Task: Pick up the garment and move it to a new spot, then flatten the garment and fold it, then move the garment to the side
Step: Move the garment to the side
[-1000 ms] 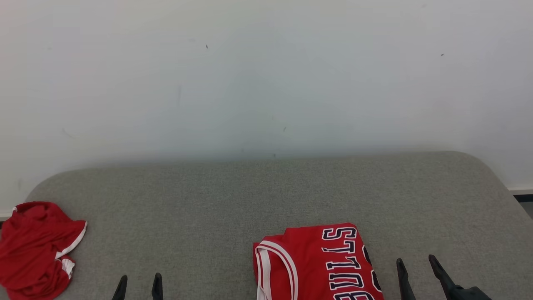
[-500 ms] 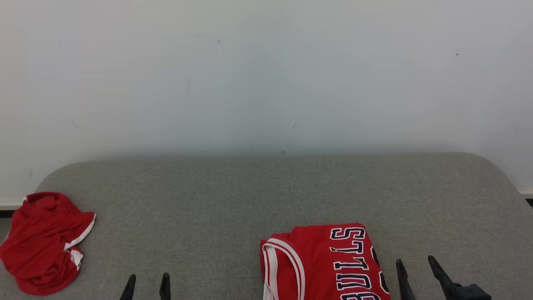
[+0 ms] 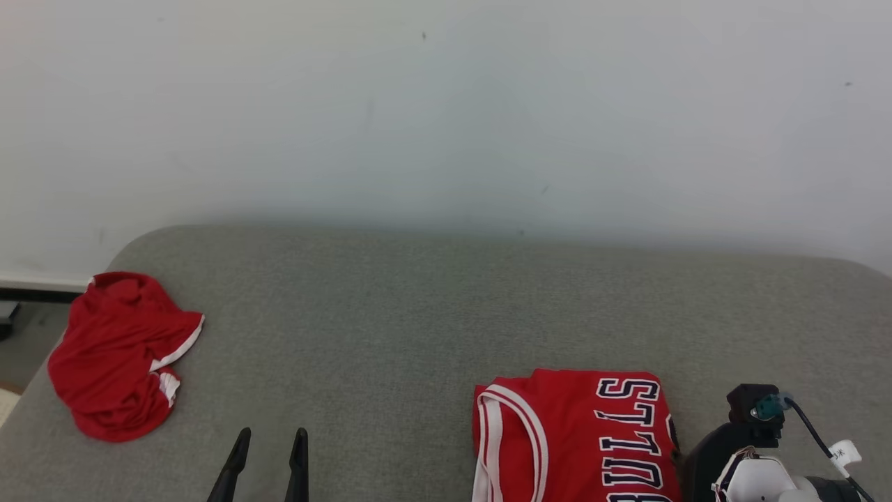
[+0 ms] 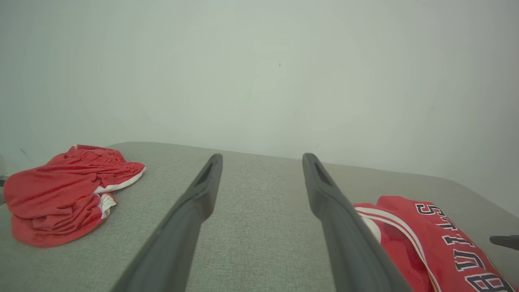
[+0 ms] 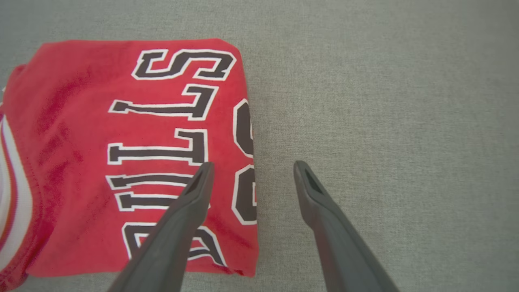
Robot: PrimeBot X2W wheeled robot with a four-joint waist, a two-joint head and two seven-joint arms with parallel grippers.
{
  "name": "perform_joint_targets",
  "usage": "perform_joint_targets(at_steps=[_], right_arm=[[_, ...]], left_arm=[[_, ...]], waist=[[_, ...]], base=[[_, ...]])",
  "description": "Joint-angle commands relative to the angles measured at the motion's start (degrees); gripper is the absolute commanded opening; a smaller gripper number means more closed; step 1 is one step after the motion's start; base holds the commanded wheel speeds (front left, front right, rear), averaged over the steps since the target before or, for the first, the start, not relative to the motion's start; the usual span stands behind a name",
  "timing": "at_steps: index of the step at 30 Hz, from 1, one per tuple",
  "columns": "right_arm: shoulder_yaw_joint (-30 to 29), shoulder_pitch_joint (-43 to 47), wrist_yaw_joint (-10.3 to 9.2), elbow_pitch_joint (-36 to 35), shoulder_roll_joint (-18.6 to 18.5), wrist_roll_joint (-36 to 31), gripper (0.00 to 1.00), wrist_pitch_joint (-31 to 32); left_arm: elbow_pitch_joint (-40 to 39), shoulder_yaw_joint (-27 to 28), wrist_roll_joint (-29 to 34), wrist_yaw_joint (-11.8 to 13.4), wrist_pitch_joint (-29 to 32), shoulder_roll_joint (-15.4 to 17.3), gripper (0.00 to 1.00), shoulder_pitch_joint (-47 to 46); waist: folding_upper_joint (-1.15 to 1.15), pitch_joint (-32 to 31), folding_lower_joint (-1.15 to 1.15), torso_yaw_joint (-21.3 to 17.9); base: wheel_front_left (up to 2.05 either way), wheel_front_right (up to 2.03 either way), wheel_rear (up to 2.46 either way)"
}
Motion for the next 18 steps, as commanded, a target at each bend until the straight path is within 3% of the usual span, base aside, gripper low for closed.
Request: perform_joint_targets(at_steps=[1, 10, 16, 17, 18], right_arm=[[-1.2, -2.2, -0.1, 2.2, 0.1, -1.4, 1.0, 3.4], [-6.1, -6.9, -0.1, 8.5, 0.1, -5.9, 1.0, 7.9], [-7.4, -8.5, -0.1, 12.9, 0.1, -7.7, 1.0, 9.2], [-7.2, -8.9, -0.1, 13.4, 0.2, -7.6, 0.83, 9.1], [-7.1, -9.1, -0.1, 13.9, 0.2, -7.4, 0.3, 8.8]], left_arm=[[-0.2, -0.6, -0.4, 0.1, -0.2, 0.4, 1.0, -0.7], [-2.0, -1.3, -0.5, 0.1, -0.2, 1.1, 1.0, -1.9], [-2.7, -1.3, -0.7, 0.1, -0.2, 1.4, 1.0, -2.9], [-2.8, -1.1, -0.7, 0.1, -0.2, 1.5, 1.0, -3.1], [-2.9, -1.0, -0.6, 0.1, -0.2, 1.5, 1.0, -3.3]], waist=[[0.0, 2.8, -0.01, 4.1], [0.0, 6.7, -0.01, 9.4], [0.0, 9.1, -0.01, 10.1], [0.0, 9.2, -0.01, 10.0], [0.0, 9.4, -0.01, 9.8]], base=[[0.0, 0.0, 0.0], [0.0, 0.0, 0.0], [0.0, 0.0, 0.0], [0.0, 0.0, 0.0], [0.0, 0.0, 0.0]])
